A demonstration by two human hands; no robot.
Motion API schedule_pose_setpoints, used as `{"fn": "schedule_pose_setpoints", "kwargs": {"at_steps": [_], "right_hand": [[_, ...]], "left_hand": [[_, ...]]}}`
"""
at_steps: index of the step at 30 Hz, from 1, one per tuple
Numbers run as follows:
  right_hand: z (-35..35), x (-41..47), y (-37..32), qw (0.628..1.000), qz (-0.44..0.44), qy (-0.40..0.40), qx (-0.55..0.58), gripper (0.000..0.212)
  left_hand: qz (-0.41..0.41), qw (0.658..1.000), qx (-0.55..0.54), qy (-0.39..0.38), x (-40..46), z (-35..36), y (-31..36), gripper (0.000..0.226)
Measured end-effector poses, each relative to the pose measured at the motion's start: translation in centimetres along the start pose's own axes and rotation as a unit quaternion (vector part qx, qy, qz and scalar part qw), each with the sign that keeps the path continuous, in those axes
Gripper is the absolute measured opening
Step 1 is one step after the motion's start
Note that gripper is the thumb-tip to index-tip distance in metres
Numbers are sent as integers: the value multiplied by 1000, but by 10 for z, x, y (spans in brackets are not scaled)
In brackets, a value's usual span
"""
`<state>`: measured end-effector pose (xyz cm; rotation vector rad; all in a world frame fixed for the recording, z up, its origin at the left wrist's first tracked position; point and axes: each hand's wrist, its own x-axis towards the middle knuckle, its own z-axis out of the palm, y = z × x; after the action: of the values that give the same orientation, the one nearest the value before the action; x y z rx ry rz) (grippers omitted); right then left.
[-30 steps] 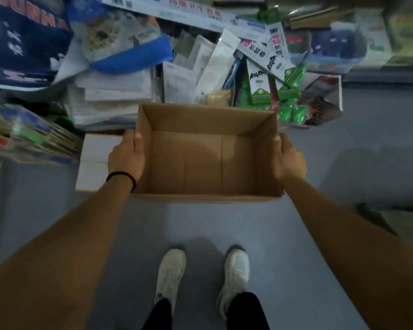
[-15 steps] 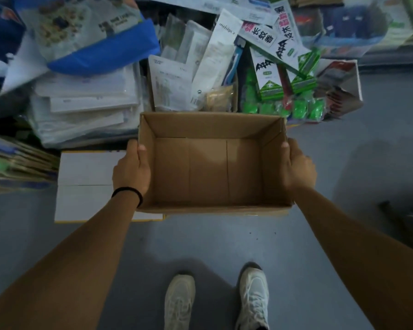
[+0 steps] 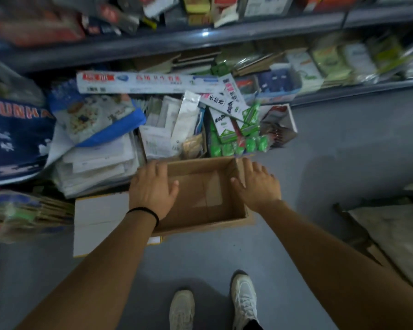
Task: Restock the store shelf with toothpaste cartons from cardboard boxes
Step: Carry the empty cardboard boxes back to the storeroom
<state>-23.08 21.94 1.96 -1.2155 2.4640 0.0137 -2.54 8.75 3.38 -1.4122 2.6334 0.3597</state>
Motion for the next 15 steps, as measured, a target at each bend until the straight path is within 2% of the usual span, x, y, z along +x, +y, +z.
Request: {"fn": "schedule_pose_setpoints", "kwargs": {"at_steps": [3, 6, 11, 15], "right_hand": [[-59, -37, -3, 998, -28, 47, -35, 66], [-121, -83, 5, 996, -16, 71, -49, 72], [-228, -169, 35, 990, 57, 125, -44, 68], [-294, -265, 75, 974, 156, 164, -14, 67]], "left_hand": [[79, 996, 47, -8, -20, -61, 40, 54], [148, 986, 81, -3, -44, -129, 81, 55], [231, 969, 91, 2, -87, -234, 158, 49], [310, 946, 93, 3, -144, -287, 230, 48]]}}
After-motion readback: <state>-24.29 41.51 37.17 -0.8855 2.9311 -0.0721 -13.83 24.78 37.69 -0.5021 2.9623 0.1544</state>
